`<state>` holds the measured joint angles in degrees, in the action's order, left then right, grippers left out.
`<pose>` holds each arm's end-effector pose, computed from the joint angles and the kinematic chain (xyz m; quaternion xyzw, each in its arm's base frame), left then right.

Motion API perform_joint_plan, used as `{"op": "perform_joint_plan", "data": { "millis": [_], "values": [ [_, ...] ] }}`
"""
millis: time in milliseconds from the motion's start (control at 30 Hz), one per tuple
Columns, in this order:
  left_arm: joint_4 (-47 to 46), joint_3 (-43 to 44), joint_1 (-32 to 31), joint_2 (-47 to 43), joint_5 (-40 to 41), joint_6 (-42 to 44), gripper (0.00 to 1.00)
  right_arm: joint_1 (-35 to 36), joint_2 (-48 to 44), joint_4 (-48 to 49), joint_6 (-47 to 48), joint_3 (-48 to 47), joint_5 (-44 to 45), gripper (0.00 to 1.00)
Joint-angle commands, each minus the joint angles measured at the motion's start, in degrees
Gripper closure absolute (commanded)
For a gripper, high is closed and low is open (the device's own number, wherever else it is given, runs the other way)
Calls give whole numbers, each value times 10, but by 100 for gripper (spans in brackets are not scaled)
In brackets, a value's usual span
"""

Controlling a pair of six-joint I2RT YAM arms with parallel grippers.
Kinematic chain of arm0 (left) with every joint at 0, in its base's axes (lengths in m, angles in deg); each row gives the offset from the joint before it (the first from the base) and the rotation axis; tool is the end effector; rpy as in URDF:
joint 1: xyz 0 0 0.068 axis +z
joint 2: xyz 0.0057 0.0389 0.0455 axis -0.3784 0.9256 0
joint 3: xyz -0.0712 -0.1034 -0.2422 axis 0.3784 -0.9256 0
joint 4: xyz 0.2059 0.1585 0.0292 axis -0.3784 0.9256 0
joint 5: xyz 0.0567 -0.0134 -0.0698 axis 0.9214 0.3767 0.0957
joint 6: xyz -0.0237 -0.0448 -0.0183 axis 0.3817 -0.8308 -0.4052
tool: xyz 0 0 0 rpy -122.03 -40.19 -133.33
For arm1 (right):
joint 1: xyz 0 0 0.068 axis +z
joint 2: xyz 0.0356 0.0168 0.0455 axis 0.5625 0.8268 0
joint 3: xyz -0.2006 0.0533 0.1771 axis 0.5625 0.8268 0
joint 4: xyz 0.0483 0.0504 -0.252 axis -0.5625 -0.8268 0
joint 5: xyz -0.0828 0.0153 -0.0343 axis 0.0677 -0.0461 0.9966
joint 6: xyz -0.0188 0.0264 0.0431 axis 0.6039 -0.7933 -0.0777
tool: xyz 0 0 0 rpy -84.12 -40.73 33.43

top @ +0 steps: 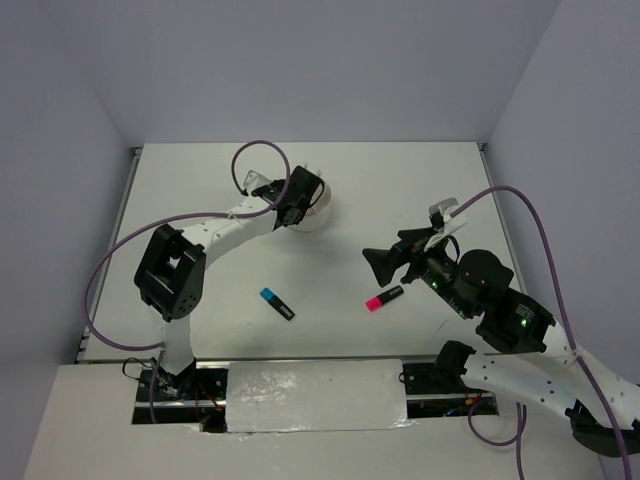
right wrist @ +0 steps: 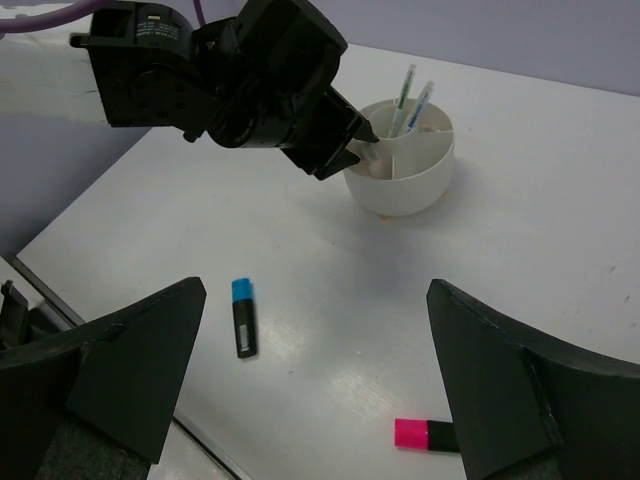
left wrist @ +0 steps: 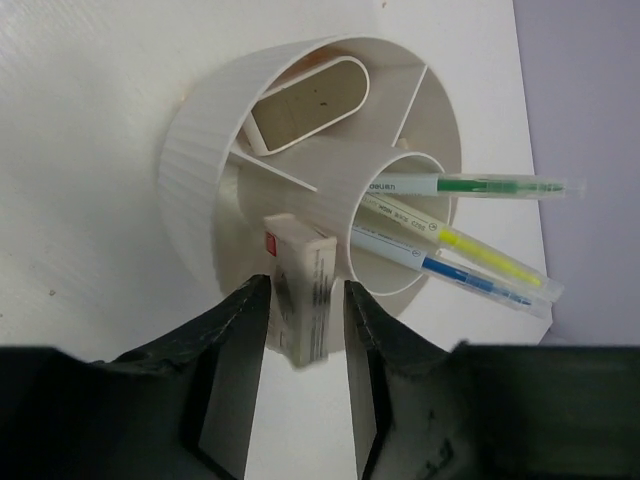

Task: Sort the stationery into containers
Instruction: Place the stationery in the storage box, then pick up the pen from the center of the board.

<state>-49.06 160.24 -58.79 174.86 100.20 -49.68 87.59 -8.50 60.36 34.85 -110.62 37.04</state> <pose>0.3486 -0.2336 0.2499 -0.5614 0.7084 -0.2028 0.3767 0.0819 0.0911 0.3827 -0.1506 0.7214 0.2630 0.6227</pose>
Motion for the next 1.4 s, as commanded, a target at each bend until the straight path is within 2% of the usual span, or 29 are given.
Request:
{"op": "perform_joint_plan", "data": {
  "millis": [0,200,367,467,567,633,667,800,900,967,1067,1133,1200,1333,1367],
  "values": [
    [-29,-7,3,-7,4,2,51,0,3,12,3,2,-9,0],
    [-36,-12,7,-12,-5,6,33,0,7,13,4,1,-16,0],
    [-64,-27,9,-40,-21,28,31,0,20,20,2,6,-2,0],
    [-92,-43,9,-78,-30,56,25,-1,51,6,-27,-2,36,0],
    [-93,-59,9,-125,-29,88,12,-5,135,-35,-109,-23,63,0],
    [-62,-63,9,-165,-21,109,7,-7,161,-52,-135,-24,61,0],
    [-59,-76,9,-181,-16,120,1,-8,172,-54,-155,-21,60,0],
    [-93,-114,11,-273,-3,234,1,-27,195,-24,-175,11,50,0],
    [-32,-104,13,-313,4,292,1,-49,209,-25,-187,24,30,0],
    [15,-127,15,-345,18,317,1,-48,224,19,-156,44,-42,0],
    [25,-189,27,-461,-1,387,1,-40,270,126,-92,90,-212,0],
    [47,-214,46,-505,-18,449,1,0,351,134,-84,72,-207,0],
    [97,-222,67,-558,-39,507,1,49,446,118,-79,25,-151,2],
    [148,-229,83,-621,-97,639,1,95,569,104,-83,-52,-119,6],
    [162,-228,85,-628,-105,649,1,103,590,98,-82,-67,-111,6]
  ]
}}
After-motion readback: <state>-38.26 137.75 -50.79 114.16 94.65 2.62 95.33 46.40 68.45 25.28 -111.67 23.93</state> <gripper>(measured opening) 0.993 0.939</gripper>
